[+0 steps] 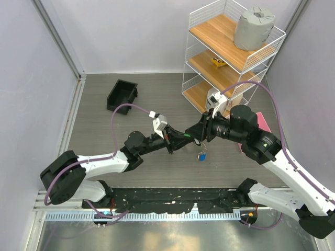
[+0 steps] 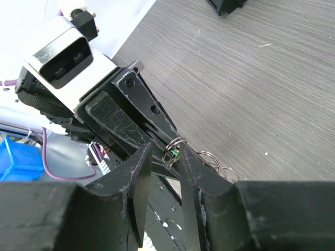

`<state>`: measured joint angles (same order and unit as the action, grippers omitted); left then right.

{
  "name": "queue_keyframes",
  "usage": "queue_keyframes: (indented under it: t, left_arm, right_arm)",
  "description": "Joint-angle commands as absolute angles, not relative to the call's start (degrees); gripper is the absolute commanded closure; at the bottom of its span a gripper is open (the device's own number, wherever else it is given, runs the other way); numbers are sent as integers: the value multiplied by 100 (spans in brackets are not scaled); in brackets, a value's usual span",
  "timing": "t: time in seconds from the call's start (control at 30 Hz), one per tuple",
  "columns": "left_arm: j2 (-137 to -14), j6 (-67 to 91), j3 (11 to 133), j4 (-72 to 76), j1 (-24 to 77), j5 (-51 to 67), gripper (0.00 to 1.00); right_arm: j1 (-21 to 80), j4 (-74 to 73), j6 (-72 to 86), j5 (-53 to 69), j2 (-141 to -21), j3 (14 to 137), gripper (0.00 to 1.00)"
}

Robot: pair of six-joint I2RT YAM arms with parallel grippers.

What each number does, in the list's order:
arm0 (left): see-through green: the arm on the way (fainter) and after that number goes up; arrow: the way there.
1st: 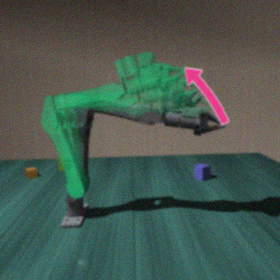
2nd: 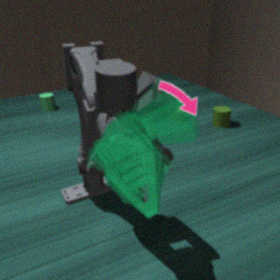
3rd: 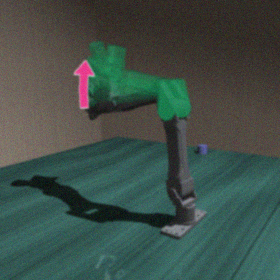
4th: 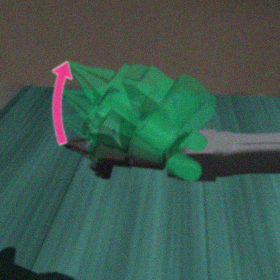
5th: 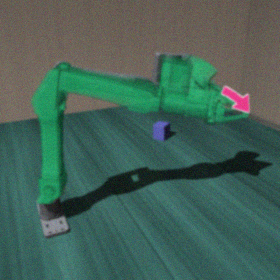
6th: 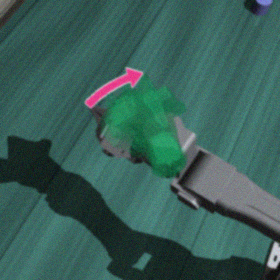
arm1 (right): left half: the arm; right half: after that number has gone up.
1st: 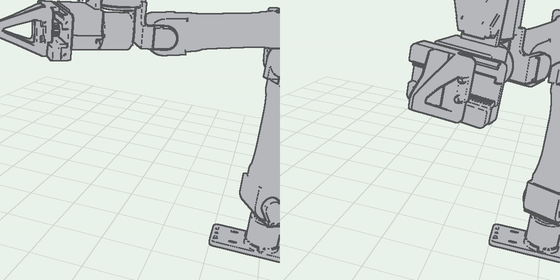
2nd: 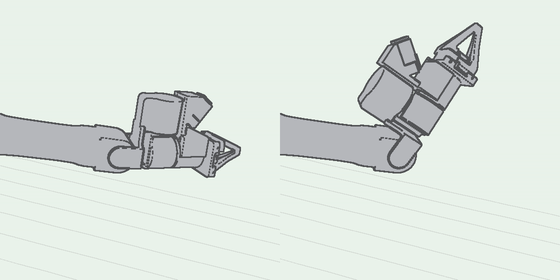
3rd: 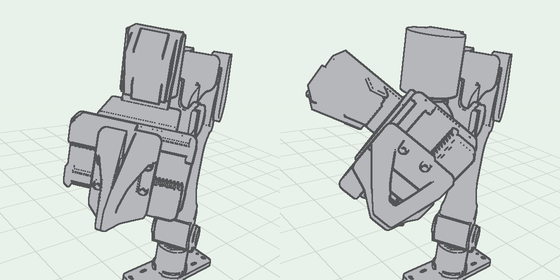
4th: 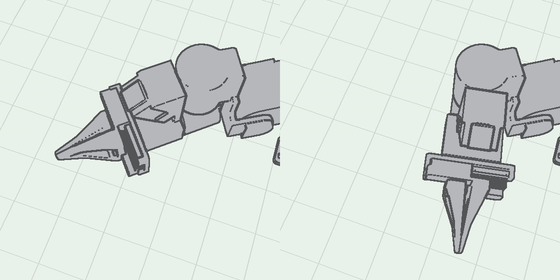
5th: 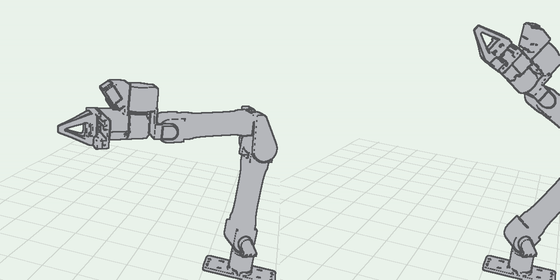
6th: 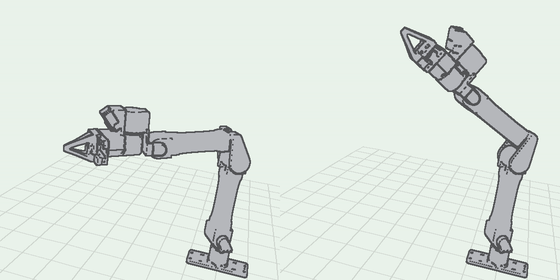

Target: Remove the keys from the keyring

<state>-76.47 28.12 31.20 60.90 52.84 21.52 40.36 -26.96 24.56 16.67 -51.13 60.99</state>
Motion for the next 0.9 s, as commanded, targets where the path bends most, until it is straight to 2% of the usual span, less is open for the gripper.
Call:
queue_keyframes:
  t: [0.0,0.2,0.27,0.33,0.53,0.77,0.87]
  left_arm:
    - [-7664,2821,3252,6750,5317,2355,100]
    - [-7647,2769,3296,6715,5335,2373,100]
    - [-7603,2707,3296,6697,5335,2373,100]
    - [-7524,2471,3278,6627,5335,2373,100]
    - [-7024,926,3261,5574,5335,2329,100]
    - [-6435,-1578,3190,4405,5335,2286,100]
    - [-6258,-2520,3191,3816,5352,1944,100]
  right_arm:
    - [4034,-2364,2435,1766,-5133,6354,67]
    - [4034,-2434,2452,1854,-5203,6381,78]
    - [4034,-2478,2470,1837,-5203,6390,89]
    - [4034,-2610,2540,1828,-5203,6407,95]
    - [3982,-2953,2856,2039,-5352,6600,95]
    - [3630,-3120,3690,2943,-5686,6785,95]
    - [3525,-3699,3700,3102,-5975,7004,95]
